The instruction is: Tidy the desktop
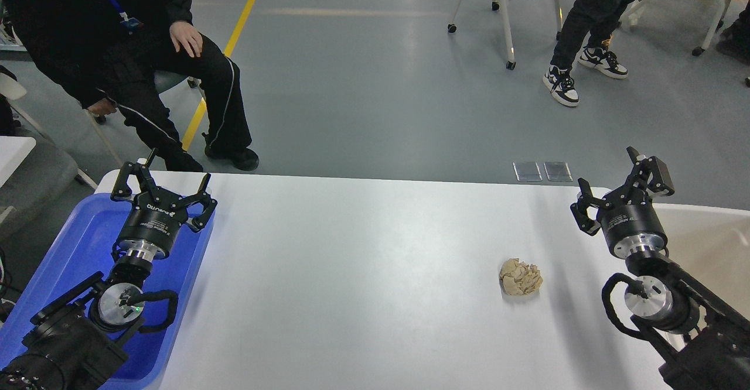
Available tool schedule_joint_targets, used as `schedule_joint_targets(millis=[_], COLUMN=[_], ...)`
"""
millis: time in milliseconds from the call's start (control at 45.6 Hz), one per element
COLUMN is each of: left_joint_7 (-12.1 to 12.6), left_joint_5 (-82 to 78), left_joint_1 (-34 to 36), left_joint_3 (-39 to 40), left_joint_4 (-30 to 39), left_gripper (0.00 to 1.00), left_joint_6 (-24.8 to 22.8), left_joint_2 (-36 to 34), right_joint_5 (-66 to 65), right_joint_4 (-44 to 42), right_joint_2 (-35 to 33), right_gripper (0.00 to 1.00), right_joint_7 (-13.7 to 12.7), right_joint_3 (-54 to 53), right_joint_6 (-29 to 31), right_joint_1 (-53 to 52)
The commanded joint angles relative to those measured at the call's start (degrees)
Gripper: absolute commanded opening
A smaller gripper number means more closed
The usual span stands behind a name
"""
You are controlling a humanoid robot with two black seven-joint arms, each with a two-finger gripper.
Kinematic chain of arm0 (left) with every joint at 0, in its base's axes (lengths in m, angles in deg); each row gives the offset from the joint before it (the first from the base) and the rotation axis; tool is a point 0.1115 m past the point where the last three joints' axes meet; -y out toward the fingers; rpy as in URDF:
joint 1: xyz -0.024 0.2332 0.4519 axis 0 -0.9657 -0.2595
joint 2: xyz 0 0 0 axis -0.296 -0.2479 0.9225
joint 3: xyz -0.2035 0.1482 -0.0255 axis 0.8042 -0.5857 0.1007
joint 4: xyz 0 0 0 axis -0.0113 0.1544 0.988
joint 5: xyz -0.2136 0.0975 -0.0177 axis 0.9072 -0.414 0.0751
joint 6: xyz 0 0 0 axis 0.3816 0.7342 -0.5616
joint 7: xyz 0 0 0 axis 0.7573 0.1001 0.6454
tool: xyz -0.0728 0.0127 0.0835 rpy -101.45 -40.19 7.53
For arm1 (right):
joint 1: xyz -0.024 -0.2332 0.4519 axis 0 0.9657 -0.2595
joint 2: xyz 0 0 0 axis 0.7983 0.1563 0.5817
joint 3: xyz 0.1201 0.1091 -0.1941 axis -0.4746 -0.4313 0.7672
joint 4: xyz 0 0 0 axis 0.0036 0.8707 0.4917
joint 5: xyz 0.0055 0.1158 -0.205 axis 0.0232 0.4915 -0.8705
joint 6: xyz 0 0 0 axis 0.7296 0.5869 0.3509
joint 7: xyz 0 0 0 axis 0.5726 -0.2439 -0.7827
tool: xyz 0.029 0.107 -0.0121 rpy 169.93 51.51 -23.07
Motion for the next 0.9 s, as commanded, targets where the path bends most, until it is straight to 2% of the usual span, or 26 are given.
schedule_joint_targets(millis=[0,877], left_joint_7=[0.0,0.0], left_joint_5=[0.02,0.02], left_joint_1=[0.0,0.0], left_joint_3=[-0.09,-0.09], left_joint_4=[0.0,0.0], left_gripper=[1.0,1.0], left_joint_6=[0.0,0.09], left_joint_2=[0.0,0.0], right_joint_5=[0.01,0.01], right_joint_4=[-0.11,0.5], right_joint_2=[-0.45,-1.51], right_gripper=[1.0,1.0], right_joint_7=[-0.03,0.05], right_joint_3=[0.04,-0.48], right_joint_6=[0.03,0.12], right_joint_1=[-0.04,-0.65])
